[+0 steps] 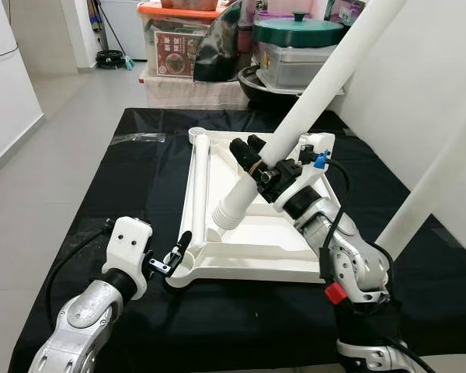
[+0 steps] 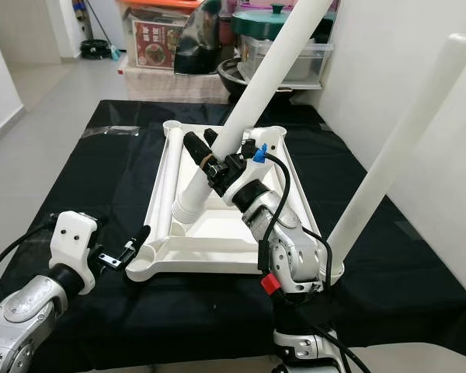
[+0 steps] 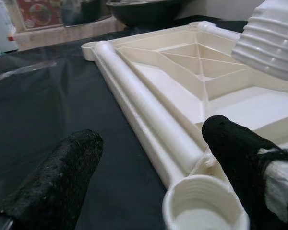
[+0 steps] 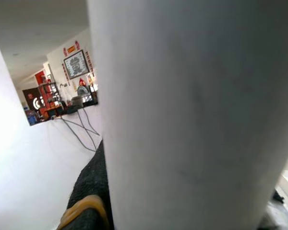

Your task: Building children table

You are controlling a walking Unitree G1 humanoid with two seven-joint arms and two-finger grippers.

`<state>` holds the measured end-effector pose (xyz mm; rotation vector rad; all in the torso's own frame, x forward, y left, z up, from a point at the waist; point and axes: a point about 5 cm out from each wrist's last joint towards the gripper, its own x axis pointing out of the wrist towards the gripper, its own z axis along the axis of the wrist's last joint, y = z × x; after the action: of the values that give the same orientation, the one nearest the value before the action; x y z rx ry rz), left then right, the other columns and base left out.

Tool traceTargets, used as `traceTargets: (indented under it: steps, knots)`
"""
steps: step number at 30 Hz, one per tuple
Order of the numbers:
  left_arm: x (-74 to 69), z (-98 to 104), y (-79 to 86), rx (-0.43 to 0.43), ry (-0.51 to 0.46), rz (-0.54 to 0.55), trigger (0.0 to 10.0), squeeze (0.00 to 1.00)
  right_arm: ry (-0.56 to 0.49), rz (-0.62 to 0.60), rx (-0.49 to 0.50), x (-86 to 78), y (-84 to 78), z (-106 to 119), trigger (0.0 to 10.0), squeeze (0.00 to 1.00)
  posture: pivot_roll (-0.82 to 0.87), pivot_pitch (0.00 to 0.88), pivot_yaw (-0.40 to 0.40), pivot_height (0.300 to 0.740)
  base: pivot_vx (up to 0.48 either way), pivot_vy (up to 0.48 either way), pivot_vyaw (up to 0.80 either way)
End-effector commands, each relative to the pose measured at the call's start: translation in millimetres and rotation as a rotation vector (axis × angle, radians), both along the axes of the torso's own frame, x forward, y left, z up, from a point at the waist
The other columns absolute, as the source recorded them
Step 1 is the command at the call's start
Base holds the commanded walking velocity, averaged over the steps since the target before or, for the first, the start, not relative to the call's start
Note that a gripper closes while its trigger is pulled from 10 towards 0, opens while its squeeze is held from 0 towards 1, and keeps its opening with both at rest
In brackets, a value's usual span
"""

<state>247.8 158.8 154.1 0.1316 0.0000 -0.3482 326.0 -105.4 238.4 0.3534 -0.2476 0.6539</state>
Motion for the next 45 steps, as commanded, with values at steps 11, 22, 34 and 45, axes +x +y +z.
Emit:
traceTargets:
  steps: [11, 22, 34, 45]
  knots:
    - [-2.9, 0.5, 2.0, 0.004, -0.015, 0.019, 10.0, 0.00, -0.014, 0.027, -0.023, -0.3, 3.4, 0.5, 0.0, 0.00, 0.03, 0.000, -0.082, 0.740, 0.000, 0.436, 0.00]
    - [-20.5, -8.8, -7.5, 0.010, 0.033, -0.103, 10.0, 0.00, -0.107, 0.155, -0.174, 8.6, -17.5, 4.8, 0.0, 0.00, 0.05, 0.000, -0.096, 0.740, 0.000, 0.000, 0.00]
    - [-28.9, -15.4, -13.0, -0.013, 0.082, -0.191, 10.0, 0.00, -0.130, 0.217, -0.272, 13.9, -30.4, 2.4, 0.0, 0.00, 0.06, 0.000, -0.097, 0.740, 0.000, 0.000, 0.00]
    - [-45.9, -27.2, -17.8, -0.100, 0.204, -0.347, 10.0, 0.00, -0.135, 0.244, -0.331, 14.8, -34.0, -10.7, 0.0, 0.00, 0.07, 0.000, -0.086, 0.740, 0.000, 0.000, 0.00]
